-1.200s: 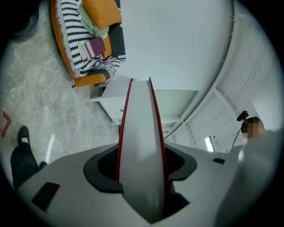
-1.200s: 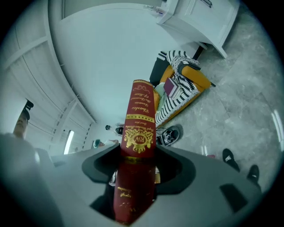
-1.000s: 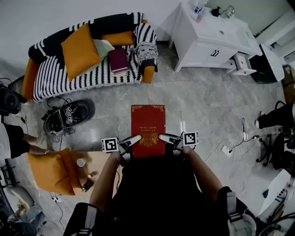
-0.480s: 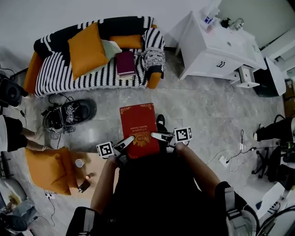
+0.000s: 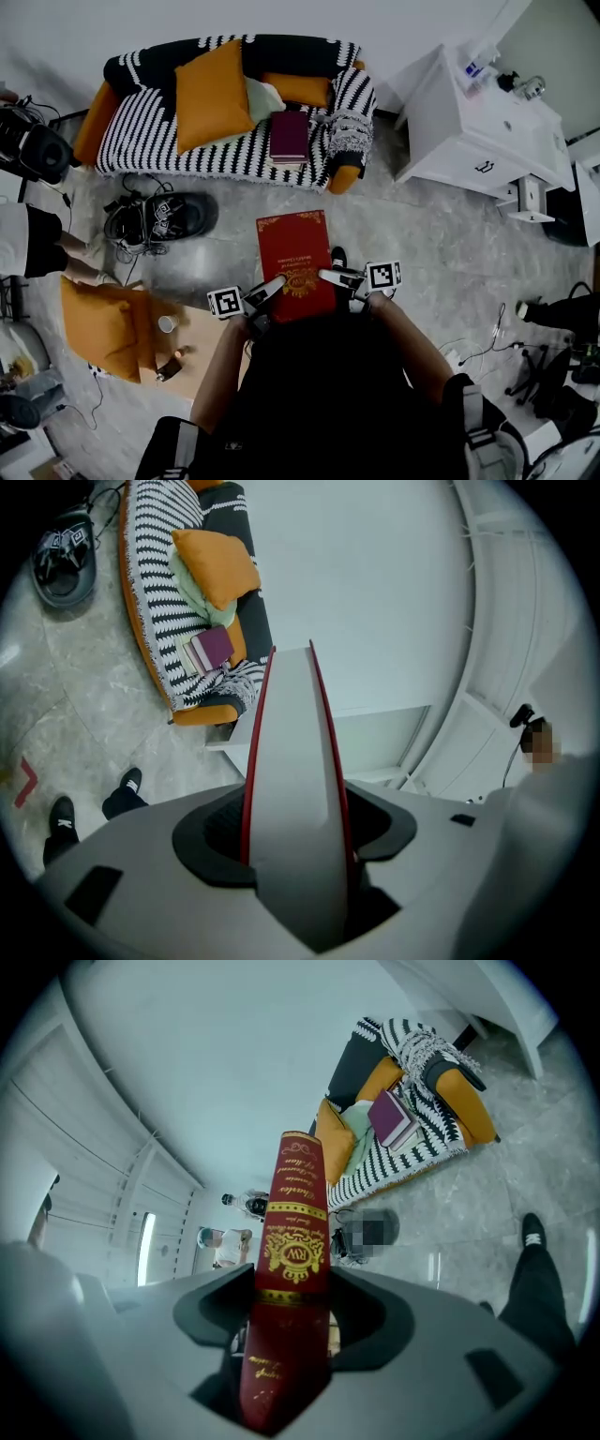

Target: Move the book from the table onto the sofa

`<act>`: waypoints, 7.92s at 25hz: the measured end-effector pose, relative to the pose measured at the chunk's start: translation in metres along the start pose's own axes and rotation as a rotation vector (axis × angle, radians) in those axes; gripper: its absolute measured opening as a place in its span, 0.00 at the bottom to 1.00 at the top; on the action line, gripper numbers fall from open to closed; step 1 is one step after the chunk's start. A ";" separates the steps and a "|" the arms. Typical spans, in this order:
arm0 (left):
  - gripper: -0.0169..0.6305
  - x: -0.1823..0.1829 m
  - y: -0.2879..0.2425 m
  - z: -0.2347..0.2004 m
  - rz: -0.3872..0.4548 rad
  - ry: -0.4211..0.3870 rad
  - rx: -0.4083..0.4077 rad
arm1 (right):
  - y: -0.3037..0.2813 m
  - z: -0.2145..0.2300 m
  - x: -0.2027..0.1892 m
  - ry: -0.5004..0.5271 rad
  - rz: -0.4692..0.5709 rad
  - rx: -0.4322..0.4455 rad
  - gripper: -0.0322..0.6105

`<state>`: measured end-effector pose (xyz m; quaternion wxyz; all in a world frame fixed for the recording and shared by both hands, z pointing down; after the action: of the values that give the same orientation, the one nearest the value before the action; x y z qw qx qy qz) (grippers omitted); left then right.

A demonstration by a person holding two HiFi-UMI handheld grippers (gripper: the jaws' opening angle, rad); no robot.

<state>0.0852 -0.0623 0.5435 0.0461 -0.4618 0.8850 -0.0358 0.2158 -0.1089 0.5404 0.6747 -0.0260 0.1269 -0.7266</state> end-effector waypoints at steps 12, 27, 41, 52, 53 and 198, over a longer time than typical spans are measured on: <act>0.43 0.063 -0.096 0.021 0.060 -0.130 0.150 | 0.046 0.028 0.106 0.012 -0.129 0.064 0.44; 0.44 0.102 -0.143 0.032 0.186 -0.139 0.239 | 0.057 0.039 0.182 0.051 -0.215 0.164 0.44; 0.44 0.152 -0.187 0.010 -0.061 -0.132 0.191 | 0.073 0.066 0.213 -0.045 -0.027 0.033 0.44; 0.47 0.262 -0.162 -0.003 -0.225 -0.203 0.178 | -0.003 0.051 0.282 -0.017 0.022 -0.076 0.44; 0.48 0.273 -0.158 -0.006 -0.238 -0.206 0.178 | -0.013 0.050 0.288 -0.017 0.024 -0.083 0.44; 0.04 0.489 -0.172 -0.066 -0.350 -0.358 0.296 | -0.124 0.125 0.447 0.306 0.101 -0.459 0.06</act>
<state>-0.0606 -0.5603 0.6037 0.2616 -0.5947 0.7548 -0.0897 0.0816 -0.5621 0.6287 0.6595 -0.0621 0.3896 -0.6399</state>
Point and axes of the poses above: the fingertips, and each gripper's own axes: y backward along the fingers, z to its right, x out of its top, the point moved 2 cm from there along y, backward along the fingers, and after that the axes turned 6 degrees about -z, right-handed, at the moved point
